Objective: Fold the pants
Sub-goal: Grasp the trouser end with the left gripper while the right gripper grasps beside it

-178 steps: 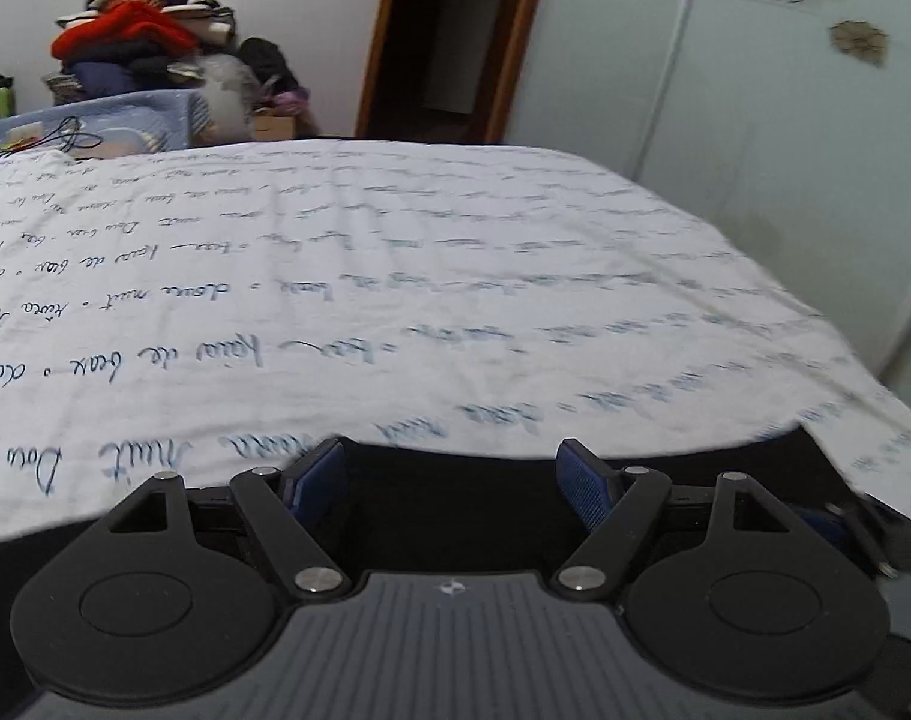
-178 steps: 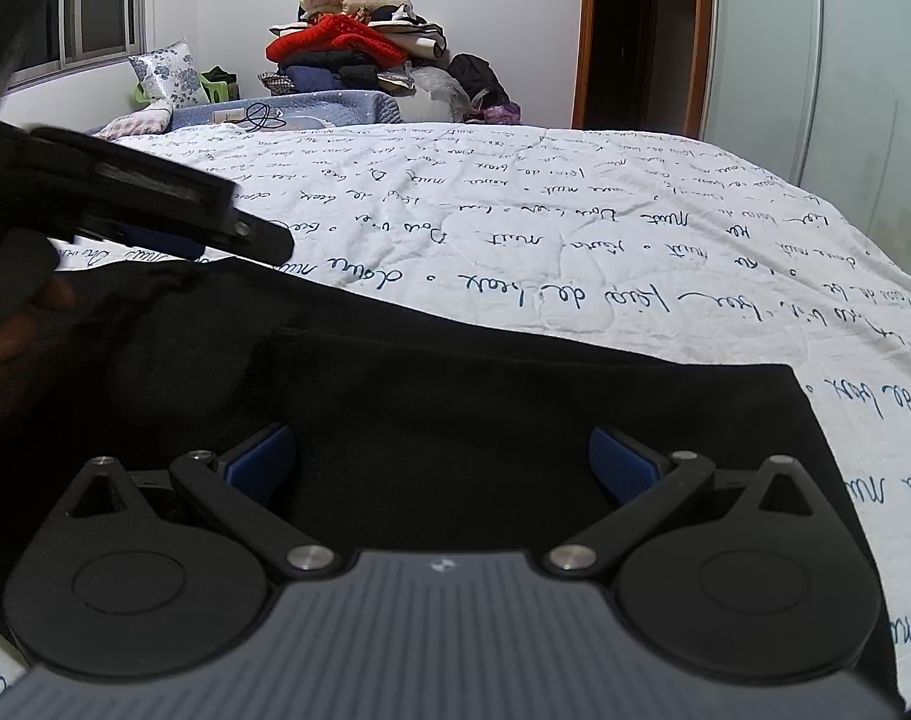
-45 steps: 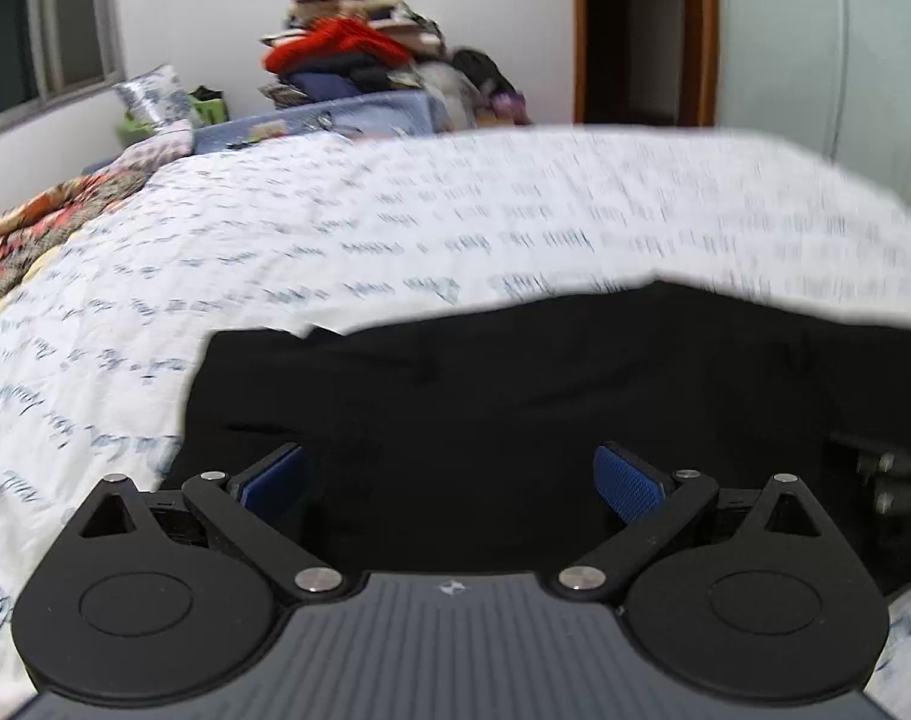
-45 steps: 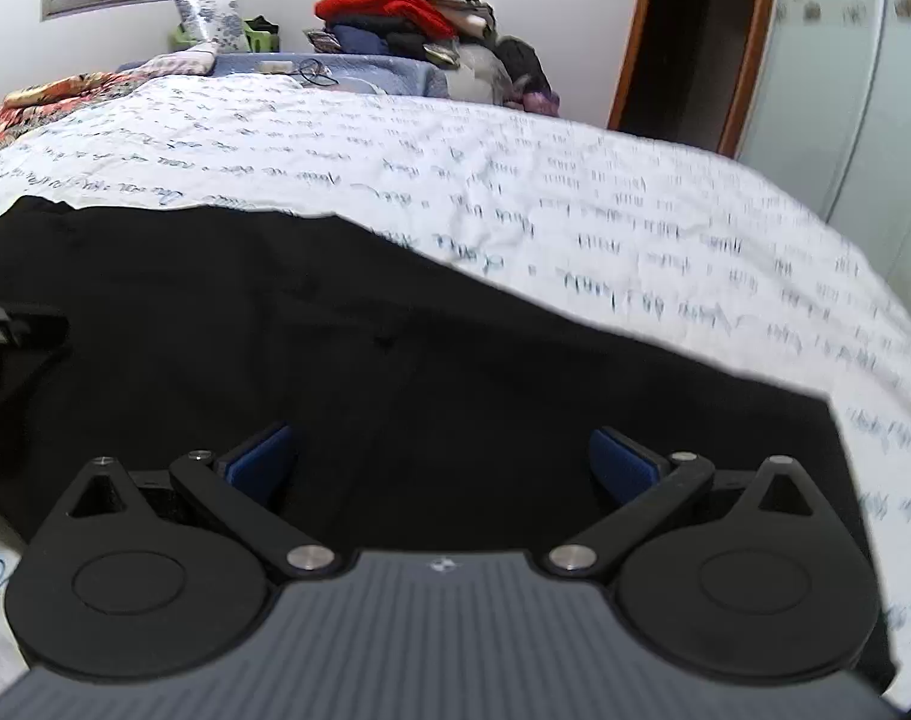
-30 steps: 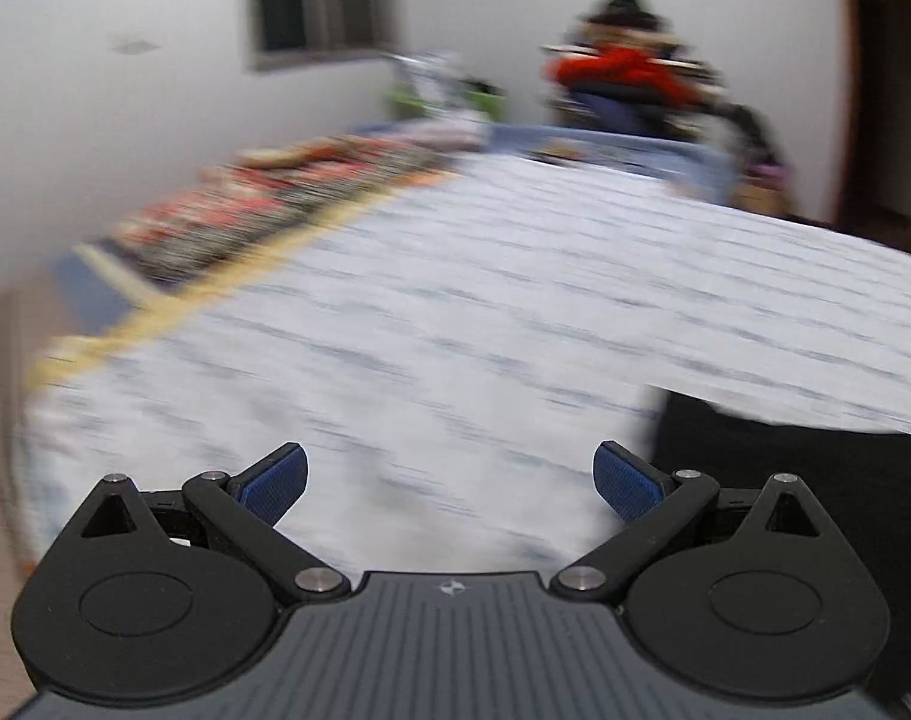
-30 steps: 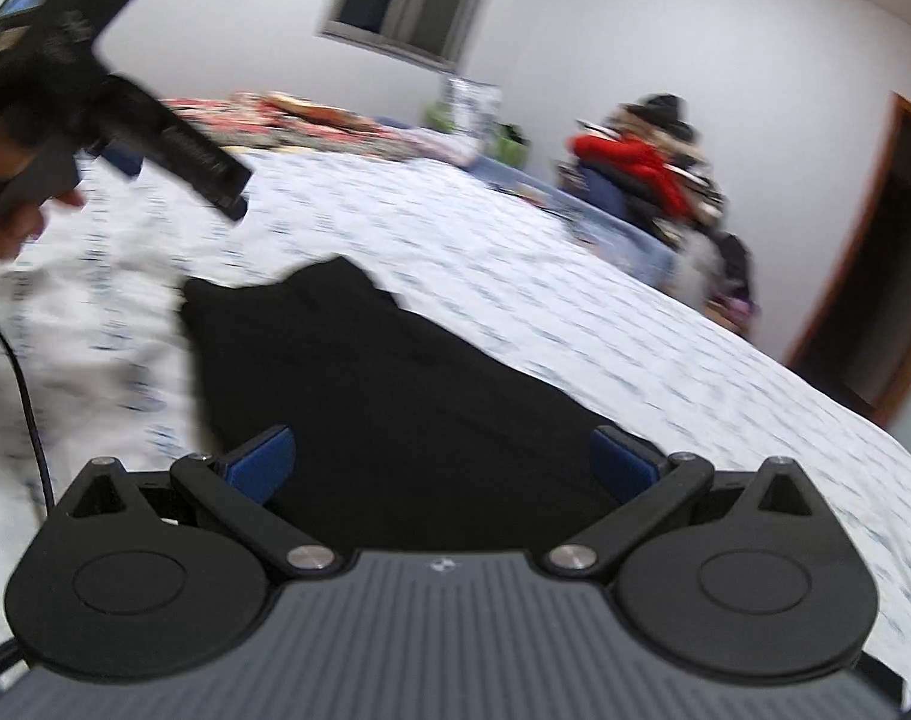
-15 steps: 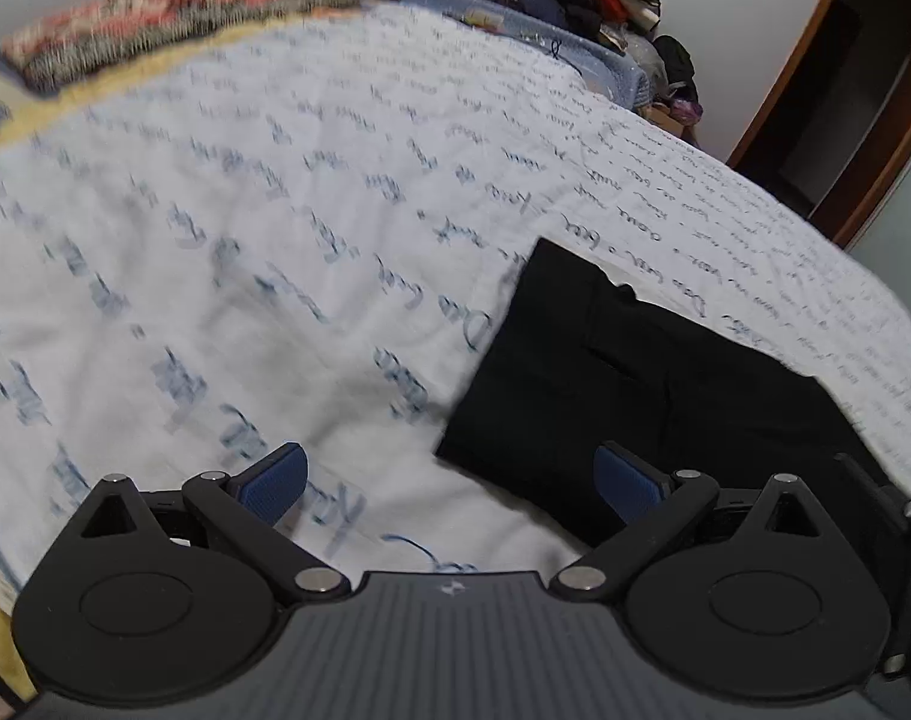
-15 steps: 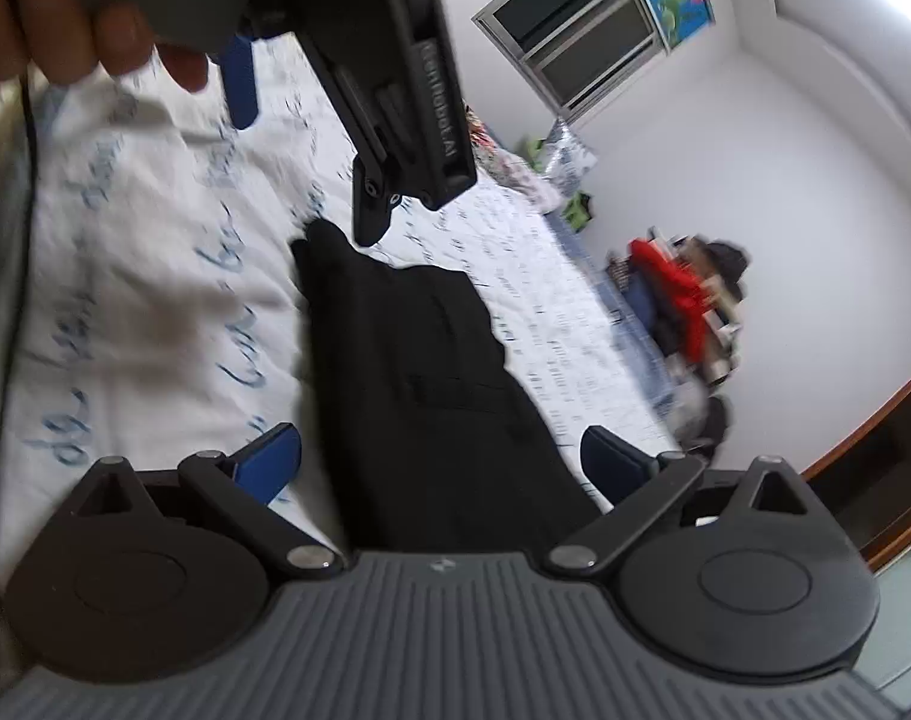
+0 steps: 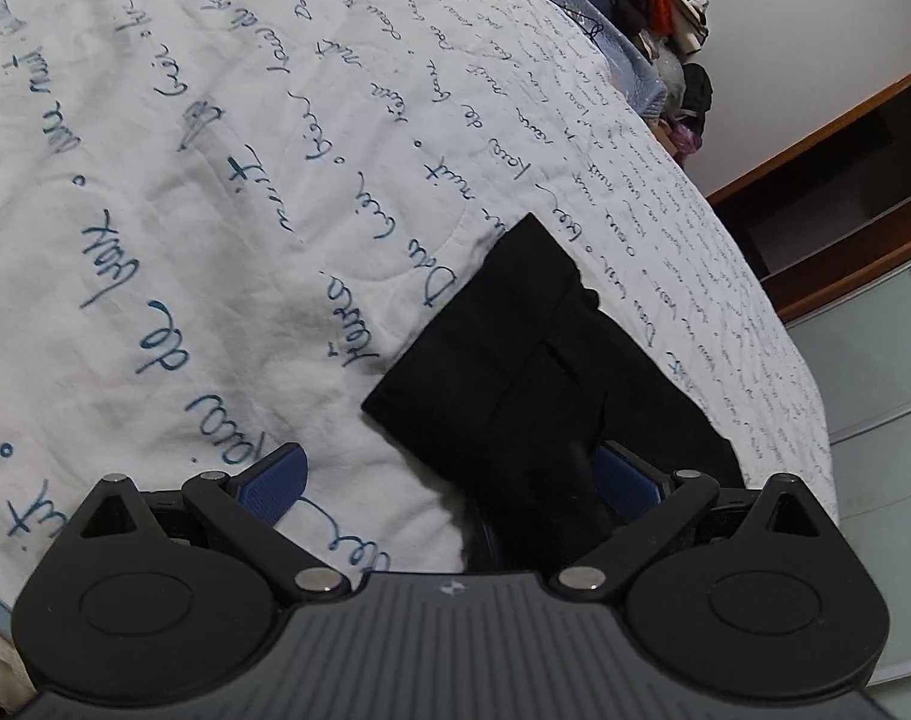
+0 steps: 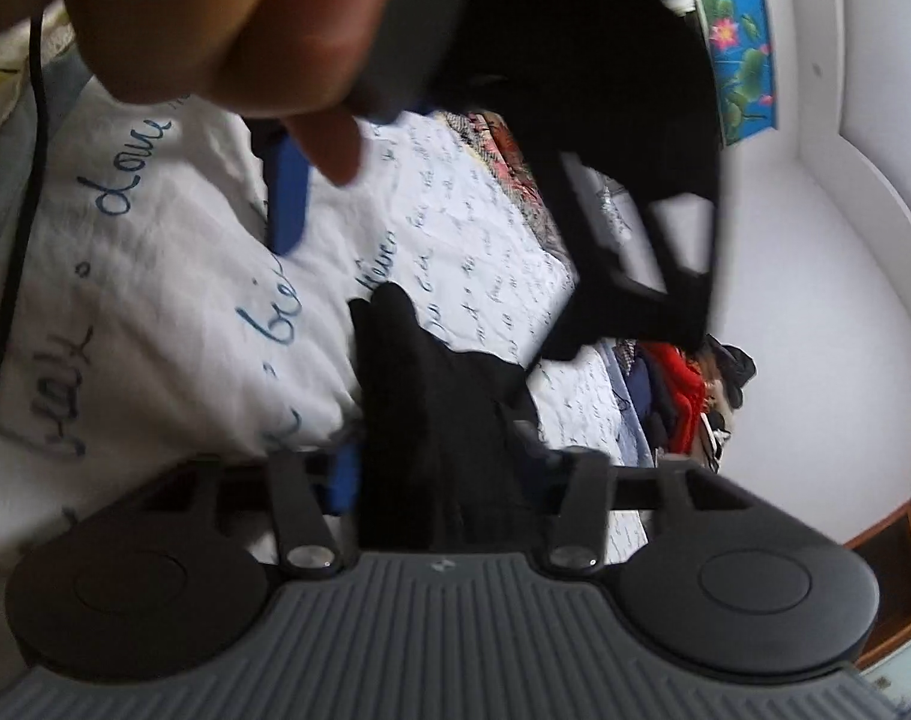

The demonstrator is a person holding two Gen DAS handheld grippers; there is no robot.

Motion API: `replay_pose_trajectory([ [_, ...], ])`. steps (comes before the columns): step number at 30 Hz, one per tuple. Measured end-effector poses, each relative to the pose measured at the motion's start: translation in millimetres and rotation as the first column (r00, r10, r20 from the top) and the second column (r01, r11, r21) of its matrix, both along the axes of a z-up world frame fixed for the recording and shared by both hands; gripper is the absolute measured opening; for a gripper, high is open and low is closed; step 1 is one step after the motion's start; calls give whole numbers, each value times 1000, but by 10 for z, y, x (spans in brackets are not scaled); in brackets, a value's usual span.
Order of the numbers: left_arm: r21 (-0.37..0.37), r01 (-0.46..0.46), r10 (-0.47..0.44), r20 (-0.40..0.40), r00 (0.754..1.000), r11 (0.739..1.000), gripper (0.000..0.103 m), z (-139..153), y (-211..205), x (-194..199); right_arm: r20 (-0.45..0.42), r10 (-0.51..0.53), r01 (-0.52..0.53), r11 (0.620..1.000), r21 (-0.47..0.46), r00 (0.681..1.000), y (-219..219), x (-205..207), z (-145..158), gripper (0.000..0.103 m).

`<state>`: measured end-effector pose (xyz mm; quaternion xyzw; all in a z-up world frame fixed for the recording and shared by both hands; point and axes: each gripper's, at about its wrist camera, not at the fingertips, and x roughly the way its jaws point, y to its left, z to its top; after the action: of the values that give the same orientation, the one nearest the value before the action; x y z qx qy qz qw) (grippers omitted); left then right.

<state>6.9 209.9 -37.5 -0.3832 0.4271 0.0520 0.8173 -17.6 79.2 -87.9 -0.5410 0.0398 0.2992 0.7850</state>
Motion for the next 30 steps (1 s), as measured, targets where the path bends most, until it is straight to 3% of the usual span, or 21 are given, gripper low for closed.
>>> replay_pose_trajectory([
  [1, -16, 0, 0, 2, 1000, 1000, 102, -4, 3, 15, 14, -1, 1, 1000, -3, 1000, 41, 12, -14, 23],
  [2, -31, -2, 2, 2, 1000, 1000, 102, -13, 10, 32, 23, -3, 3, 1000, -15, 1000, 68, 31, -41, 7],
  [5, -73, -27, 26, -3, 1000, 997, 102, -62, 51, 93, 5, -5, 5, 1000, 28, 1000, 60, 54, -31, 6],
  [10, -165, -57, 59, 10, 998, 985, 102, -132, 66, 274, -164, -7, 40, 980, 193, 986, -124, 191, 285, 5],
  [15, -235, 30, -9, 89, 996, 972, 102, -182, -35, 542, -308, 10, 105, 930, 352, 951, -357, 369, 627, 5],
  [18, -215, 66, -43, 110, 993, 974, 101, -200, -84, 699, -343, 10, 136, 907, 399, 939, -470, 416, 733, 5],
  [19, -202, 77, -53, 122, 991, 976, 91, -199, -94, 733, -345, 7, 143, 903, 406, 938, -496, 425, 745, 5],
  [21, -144, 83, -66, 119, 991, 986, 60, -185, -114, 779, -347, 0, 149, 902, 405, 938, -527, 439, 733, 5],
  [22, -117, 83, -70, 113, 991, 990, 35, -189, -118, 784, -348, -3, 153, 903, 402, 938, -527, 428, 721, 5],
  [23, -106, 85, -73, 112, 991, 991, 26, -196, -109, 785, -352, -9, 157, 906, 393, 936, -492, 414, 694, 6],
  [25, -109, 95, -82, 119, 990, 989, 23, -222, -72, 763, -360, -18, 160, 915, 369, 933, -434, 394, 660, 13],
  [27, -107, 103, -89, 124, 988, 989, 21, -245, -41, 743, -351, -37, 167, 923, 347, 936, -453, 318, 595, 44],
  [29, -107, 103, -89, 133, 987, 989, 21, -237, -34, 722, -327, -57, 166, 935, 314, 943, -486, 222, 514, 56],
  [30, -101, 104, -90, 139, 986, 989, 21, -223, -42, 715, -307, -72, 166, 942, 291, 949, -500, 188, 464, 57],
])
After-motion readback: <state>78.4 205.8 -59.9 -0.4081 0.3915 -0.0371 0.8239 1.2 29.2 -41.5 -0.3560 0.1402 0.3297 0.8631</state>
